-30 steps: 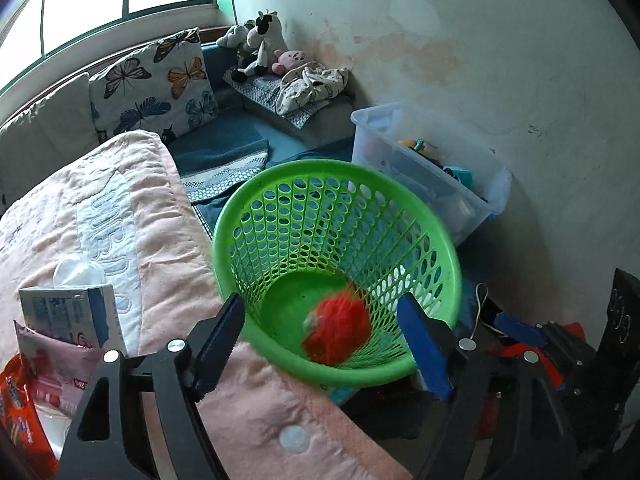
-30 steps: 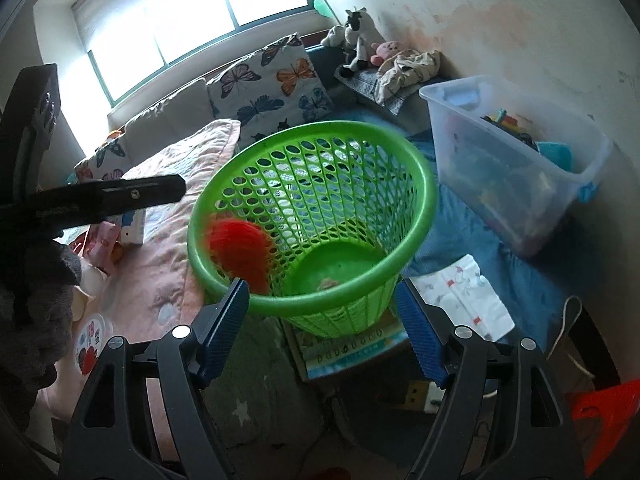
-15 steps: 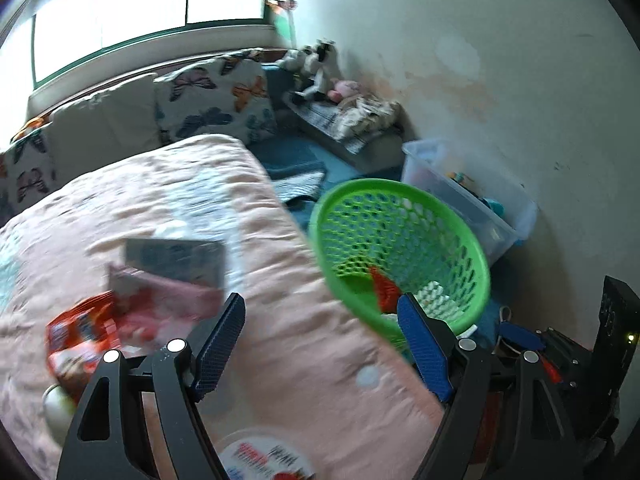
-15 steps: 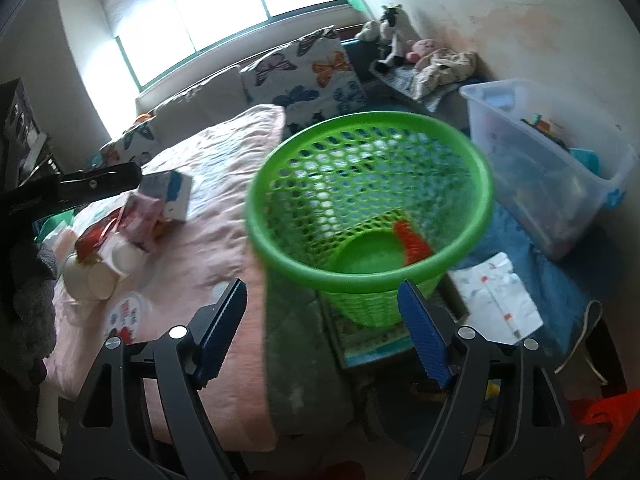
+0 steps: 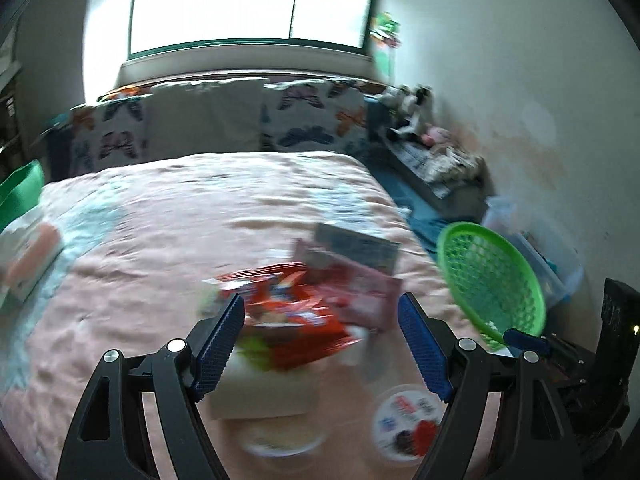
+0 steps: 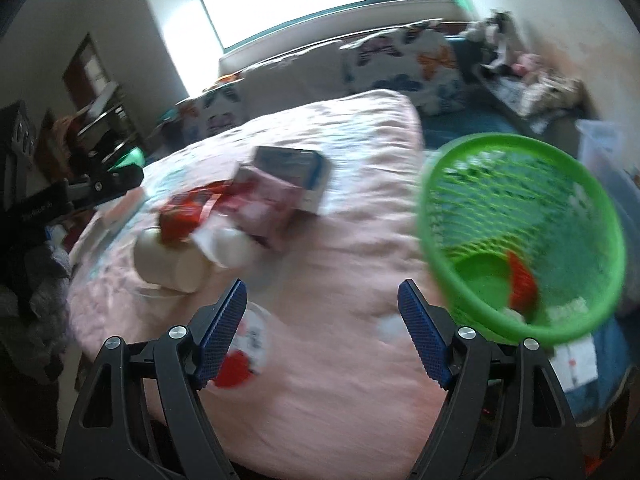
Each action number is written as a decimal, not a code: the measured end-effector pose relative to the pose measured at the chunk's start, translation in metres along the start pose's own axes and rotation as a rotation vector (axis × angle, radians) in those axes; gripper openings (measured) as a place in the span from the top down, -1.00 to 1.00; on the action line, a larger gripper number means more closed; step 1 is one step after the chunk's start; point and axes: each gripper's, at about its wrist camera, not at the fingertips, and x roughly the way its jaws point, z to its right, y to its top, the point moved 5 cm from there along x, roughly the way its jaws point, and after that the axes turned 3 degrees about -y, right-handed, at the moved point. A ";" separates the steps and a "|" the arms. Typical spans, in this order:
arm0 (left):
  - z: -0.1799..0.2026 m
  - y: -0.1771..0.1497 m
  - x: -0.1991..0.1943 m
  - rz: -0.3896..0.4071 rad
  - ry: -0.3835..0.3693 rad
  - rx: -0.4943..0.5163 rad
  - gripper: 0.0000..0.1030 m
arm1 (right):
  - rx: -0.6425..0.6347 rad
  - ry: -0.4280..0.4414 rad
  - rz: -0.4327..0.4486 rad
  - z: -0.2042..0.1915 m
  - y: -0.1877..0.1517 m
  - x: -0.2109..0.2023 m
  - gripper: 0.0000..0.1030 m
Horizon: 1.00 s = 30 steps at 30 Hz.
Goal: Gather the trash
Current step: 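Grasp the red snack packet with the right tool while the left tool reaches the paper cup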
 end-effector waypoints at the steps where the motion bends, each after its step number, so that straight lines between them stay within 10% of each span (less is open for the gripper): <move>1: -0.009 0.000 -0.003 0.001 0.009 -0.015 -0.47 | -0.013 0.017 -0.006 -0.008 0.004 0.005 -0.52; 13: -0.107 -0.041 -0.033 -0.001 0.127 -0.183 -0.47 | -0.145 0.183 -0.080 -0.102 0.042 0.065 -0.52; 30: -0.141 -0.070 -0.028 -0.040 0.112 -0.269 -0.47 | -0.232 0.133 -0.166 -0.132 0.047 0.120 -0.52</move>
